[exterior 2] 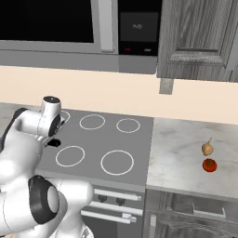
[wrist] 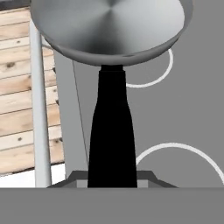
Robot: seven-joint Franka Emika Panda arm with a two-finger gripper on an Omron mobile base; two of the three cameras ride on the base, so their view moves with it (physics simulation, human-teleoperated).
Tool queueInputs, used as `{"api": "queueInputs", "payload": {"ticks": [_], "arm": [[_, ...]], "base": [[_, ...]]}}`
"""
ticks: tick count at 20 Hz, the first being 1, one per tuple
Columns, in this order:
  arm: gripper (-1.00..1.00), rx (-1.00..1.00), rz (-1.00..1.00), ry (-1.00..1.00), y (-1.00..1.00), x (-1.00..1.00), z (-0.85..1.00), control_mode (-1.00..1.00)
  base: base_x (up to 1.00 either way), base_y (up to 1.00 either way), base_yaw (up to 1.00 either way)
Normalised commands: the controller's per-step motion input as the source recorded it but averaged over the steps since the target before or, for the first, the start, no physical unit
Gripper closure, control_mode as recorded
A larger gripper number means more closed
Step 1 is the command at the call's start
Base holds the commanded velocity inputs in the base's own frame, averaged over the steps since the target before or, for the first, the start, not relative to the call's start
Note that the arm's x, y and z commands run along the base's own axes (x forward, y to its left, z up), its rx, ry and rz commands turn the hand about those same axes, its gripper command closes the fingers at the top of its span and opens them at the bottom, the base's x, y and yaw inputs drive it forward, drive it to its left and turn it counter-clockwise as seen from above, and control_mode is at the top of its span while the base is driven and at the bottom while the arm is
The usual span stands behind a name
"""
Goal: Place the pan on the front left burner on the stove. Then place the tomato and the onion in the pan and turn on the front left burner.
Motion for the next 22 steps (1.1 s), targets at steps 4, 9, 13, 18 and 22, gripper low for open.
{"api": "queueInputs", "payload": {"ticks": [4, 9, 13, 18, 22], "arm": [[1.0, 0.0, 0.04, 0.06, 0.02, 0.2, -0.19, -1.0], [1.0, 0.0, 0.02, 0.01, 0.0, 0.29, -0.07, -1.0], [1.0, 0.0, 0.01, 0.02, 0.0, 0.3, -0.12, -1.0], [1.0, 0.0, 0.01, 0.03, 0.0, 0.19, -0.29, -1.0], [1.0, -0.02, 0.02, 0.01, 0.0, 0.1, -0.33, -1.0]], "base": [[0.0, 0.0, 0.0], [0.0, 0.0, 0.0], [0.0, 0.0, 0.0], [0.0, 0.0, 0.0], [0.0, 0.0, 0.0]]}}
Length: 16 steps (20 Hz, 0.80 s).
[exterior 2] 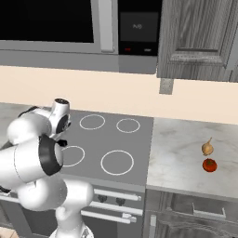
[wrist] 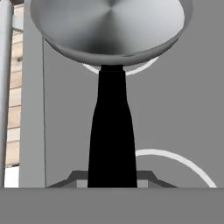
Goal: Place the pan on the front left burner on the stove. Then place the tomato and the onion in the pan and turn on the front left burner.
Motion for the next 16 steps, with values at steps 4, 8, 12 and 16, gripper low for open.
{"api": "queueInputs", "payload": {"ticks": [4, 8, 12, 16], "arm": [[1.0, -0.04, 0.02, 0.0, 0.0, 0.16, -0.38, -1.0], [1.0, -0.04, 0.02, 0.0, 0.0, 0.25, -0.33, -1.0], [1.0, -0.04, 0.0, 0.01, 0.0, 0.17, -0.29, -1.0], [1.0, 0.0, 0.0, 0.05, -0.02, 0.0, -0.11, -1.0]], "base": [[0.0, 0.0, 0.0], [0.0, 0.0, 0.0], [0.0, 0.0, 0.0], [0.0, 0.0, 0.0]]}}
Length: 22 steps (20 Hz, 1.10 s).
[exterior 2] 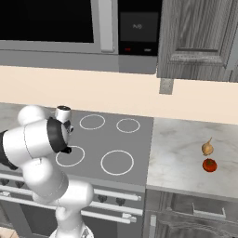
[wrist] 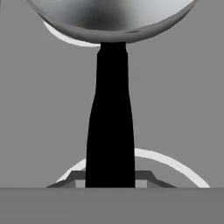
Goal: Place the pan on the front left burner on the stove. Then place the tomato and the onion in the pan and turn on the front left burner.
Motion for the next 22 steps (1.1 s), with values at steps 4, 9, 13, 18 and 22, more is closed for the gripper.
{"api": "queueInputs", "payload": {"ticks": [4, 9, 13, 18, 22], "arm": [[1.0, 0.0, 0.0, 0.0, 0.0, 0.0, 0.0, -1.0], [-1.0, 0.0, 0.0, 0.0, 0.0, 0.0, 0.0, -1.0], [-1.0, 0.0, 0.0, 0.0, 0.0, 0.0, 0.0, -1.0], [-1.0, 0.0, -0.01, 0.0, -0.28, -0.17, 0.1, -1.0], [-1.0, 0.0, -0.09, 0.0, -0.52, -0.19, 0.38, -1.0]], "base": [[0.0, 0.0, 0.0], [0.0, 0.0, 0.0], [0.0, 0.0, 0.0], [0.0, 0.0, 0.0], [0.0, 0.0, 0.0]]}}
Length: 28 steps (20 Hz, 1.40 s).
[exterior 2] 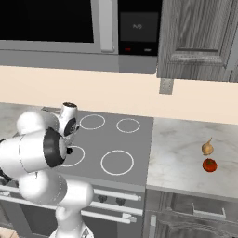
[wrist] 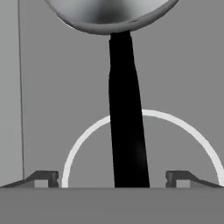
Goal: Place the pan on the front left burner on the stove. Then place the tomato and the onion in the pan and turn on the front left burner.
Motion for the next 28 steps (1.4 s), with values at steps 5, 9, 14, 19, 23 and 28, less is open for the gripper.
{"api": "queueInputs", "payload": {"ticks": [5, 9, 14, 19, 23, 28], "arm": [[-1.0, 0.0, -0.12, 0.0, -0.44, -0.08, 0.31, -1.0], [-1.0, 0.0, -0.18, 0.0, -0.45, 0.0, 0.14, -1.0], [-1.0, 0.0, -0.24, 0.02, -0.54, 0.0, 0.06, -1.0], [-1.0, 0.0, -0.27, 0.03, -0.56, 0.0, 0.11, -1.0], [-1.0, 0.0, -0.28, 0.05, -0.57, 0.0, 0.08, -1.0], [-1.0, 0.0, -0.28, 0.07, -0.58, 0.0, 0.0, -1.0]], "base": [[0.0, 0.0, 0.0], [0.0, 0.0, 0.0], [0.0, 0.0, 0.0], [0.0, 0.0, 0.0], [0.0, 0.0, 0.0], [0.0, 0.0, 0.0]]}}
